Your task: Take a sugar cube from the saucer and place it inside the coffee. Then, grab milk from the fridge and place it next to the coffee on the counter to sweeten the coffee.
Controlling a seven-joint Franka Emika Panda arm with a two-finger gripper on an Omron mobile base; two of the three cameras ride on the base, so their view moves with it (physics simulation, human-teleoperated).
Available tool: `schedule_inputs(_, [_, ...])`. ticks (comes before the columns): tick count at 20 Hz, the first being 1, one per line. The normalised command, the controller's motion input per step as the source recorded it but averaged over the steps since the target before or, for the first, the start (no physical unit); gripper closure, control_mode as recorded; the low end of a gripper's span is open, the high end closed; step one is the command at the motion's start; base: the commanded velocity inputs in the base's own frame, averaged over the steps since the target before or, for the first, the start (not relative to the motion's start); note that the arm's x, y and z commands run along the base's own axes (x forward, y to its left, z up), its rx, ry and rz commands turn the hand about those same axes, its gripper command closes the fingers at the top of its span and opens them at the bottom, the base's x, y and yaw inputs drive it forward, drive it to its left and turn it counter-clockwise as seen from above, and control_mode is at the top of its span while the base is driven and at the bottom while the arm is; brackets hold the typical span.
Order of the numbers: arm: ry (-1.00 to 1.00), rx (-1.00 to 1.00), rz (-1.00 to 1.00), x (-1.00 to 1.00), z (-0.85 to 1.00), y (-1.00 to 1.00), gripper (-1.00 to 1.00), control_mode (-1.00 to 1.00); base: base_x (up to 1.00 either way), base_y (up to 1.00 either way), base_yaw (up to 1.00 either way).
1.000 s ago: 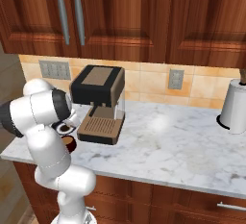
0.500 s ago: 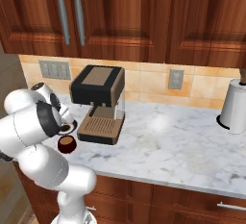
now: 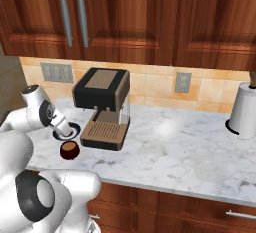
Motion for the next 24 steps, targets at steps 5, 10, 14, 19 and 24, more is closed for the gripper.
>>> schedule_inputs(5, [0.01,0.00,0.00,-0.24,0.01,-0.38,1.00,-1.00,0.00,0.00,0.00])
schedule_inputs(10, [0.01,0.00,0.00,0.05,-0.20,-0.01,1.00,-1.00,0.00,0.00,0.00])
schedule_inputs(14, [0.00,0.00,0.00,0.14,-0.09,0.00,1.00,-1.00,0.00,0.00,0.00])
schedule_inputs(19, [0.00,0.00,-0.01,0.27,-0.01,0.03,1.00,-1.00,0.00,0.00,0.00])
schedule_inputs(24, [0.03,0.00,0.00,0.03,-0.22,0.05,-1.00,-1.00,0.00,0.00,0.00])
